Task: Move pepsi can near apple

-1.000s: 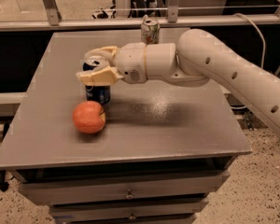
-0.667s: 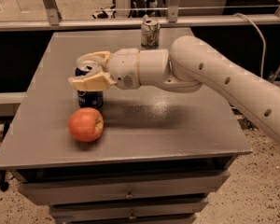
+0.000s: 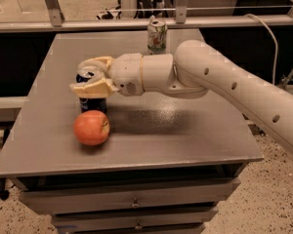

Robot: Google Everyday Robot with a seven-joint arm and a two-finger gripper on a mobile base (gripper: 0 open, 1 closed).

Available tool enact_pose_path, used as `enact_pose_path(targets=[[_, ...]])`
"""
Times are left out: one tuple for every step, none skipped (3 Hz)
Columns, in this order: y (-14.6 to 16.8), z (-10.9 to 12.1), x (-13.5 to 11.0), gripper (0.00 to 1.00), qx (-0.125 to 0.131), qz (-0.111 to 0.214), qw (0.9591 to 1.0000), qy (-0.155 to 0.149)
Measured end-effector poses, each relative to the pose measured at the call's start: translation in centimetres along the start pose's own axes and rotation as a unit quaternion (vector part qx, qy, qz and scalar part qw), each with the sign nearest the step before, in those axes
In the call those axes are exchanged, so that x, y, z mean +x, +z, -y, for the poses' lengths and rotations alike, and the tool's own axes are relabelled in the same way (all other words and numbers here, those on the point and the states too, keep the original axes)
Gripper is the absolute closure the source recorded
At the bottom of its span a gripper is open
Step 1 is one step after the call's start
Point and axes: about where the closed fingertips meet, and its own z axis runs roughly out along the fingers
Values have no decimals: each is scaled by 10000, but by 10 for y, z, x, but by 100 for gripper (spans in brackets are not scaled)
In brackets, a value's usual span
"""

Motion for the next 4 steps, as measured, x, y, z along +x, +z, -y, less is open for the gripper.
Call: enact_pose_path(targets=[[2, -2, 0, 59, -25, -26, 9999, -130], [3, -3, -1, 36, -39, -26, 9997, -244], [3, -5, -2, 12, -47, -22, 9995, -315], [2, -6, -2, 0, -46, -27, 9994, -343]])
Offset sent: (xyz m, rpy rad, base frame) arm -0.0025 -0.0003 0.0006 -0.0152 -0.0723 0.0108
